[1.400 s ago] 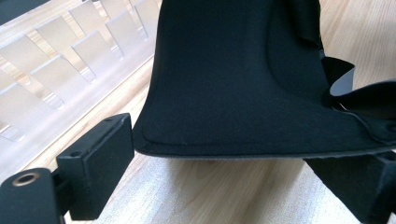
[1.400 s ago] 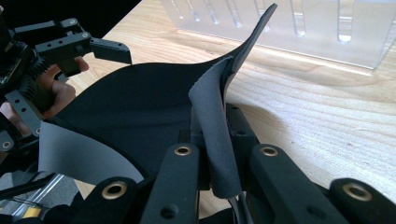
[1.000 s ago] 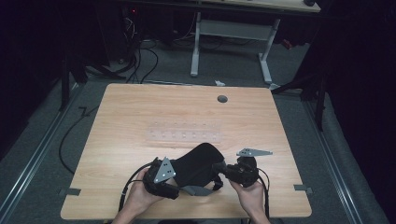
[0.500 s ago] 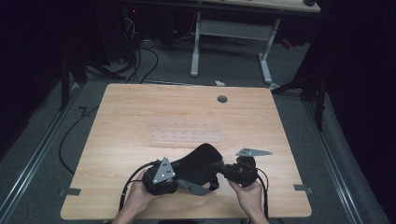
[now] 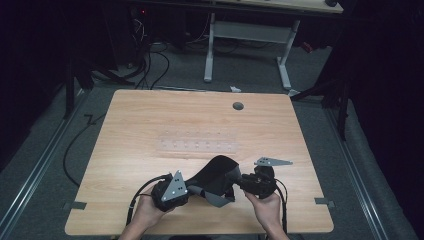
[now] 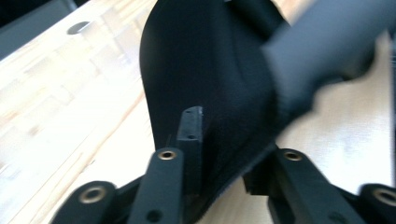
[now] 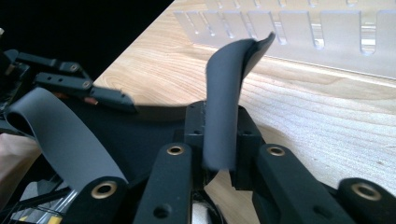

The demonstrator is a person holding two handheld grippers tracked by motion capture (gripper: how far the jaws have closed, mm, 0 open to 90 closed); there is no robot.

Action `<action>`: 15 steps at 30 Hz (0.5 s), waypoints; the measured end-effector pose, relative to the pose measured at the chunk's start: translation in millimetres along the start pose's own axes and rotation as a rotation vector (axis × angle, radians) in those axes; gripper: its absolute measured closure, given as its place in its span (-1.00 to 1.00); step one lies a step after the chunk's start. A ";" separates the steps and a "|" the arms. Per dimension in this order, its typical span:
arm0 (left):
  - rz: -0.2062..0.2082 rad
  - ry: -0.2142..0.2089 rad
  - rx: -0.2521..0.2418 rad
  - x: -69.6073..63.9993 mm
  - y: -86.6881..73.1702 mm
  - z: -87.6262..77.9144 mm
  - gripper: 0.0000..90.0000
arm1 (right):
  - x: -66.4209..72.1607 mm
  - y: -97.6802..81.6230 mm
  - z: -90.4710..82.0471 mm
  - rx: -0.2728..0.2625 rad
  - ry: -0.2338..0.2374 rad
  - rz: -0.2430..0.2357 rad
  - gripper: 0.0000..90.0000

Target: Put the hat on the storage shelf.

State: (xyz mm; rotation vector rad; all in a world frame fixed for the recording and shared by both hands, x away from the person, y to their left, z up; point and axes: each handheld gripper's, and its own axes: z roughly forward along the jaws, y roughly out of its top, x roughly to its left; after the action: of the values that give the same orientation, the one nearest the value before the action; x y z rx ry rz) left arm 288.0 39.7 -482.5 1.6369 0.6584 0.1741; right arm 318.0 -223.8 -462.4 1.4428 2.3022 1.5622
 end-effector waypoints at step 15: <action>-0.055 -0.059 0.018 -6.4 4.5 -4.0 0.92 | -11.0 0.1 -8.3 -0.097 -0.004 0.024 0.16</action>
State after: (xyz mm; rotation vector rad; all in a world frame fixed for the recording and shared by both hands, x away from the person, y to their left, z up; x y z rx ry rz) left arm 282.3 39.7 -475.9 1.6337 0.6611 0.0802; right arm 320.5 -237.3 -463.2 1.4543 2.1819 1.6504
